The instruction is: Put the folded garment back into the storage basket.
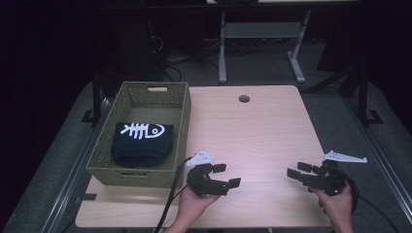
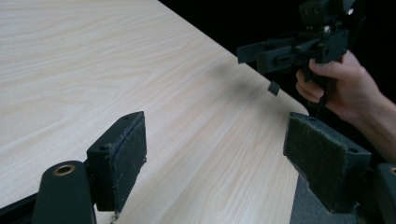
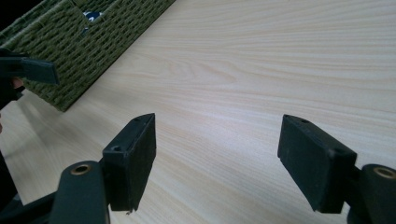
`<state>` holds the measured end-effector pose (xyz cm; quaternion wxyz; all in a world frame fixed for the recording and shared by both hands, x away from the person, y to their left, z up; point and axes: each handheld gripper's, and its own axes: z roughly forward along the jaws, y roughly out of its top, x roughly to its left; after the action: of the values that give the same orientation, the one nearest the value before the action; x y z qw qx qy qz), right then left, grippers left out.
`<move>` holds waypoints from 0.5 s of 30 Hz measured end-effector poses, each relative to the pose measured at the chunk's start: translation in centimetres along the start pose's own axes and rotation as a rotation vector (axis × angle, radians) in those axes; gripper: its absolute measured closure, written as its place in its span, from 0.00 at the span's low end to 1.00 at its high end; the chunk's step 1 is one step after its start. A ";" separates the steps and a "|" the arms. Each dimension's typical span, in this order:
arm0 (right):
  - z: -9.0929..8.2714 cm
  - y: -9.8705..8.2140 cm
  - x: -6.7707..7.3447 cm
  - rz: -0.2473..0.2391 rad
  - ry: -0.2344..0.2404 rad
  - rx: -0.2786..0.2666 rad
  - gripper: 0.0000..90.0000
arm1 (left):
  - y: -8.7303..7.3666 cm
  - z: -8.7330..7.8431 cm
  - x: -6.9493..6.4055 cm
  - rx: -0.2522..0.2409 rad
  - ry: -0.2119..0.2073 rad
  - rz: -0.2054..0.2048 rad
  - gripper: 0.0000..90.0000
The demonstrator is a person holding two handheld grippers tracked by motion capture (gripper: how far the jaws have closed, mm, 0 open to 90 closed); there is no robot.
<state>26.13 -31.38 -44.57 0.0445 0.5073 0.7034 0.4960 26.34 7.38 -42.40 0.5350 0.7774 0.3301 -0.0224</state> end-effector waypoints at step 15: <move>-0.7 -2.1 1.0 -0.047 -0.033 -0.001 0.30 | -2.7 -2.3 0.3 0.032 -0.004 0.062 0.24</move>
<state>23.83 -31.10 -45.33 0.0679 0.4987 0.7139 0.4869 24.35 10.09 -43.75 0.5234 0.7957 0.3044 -0.0125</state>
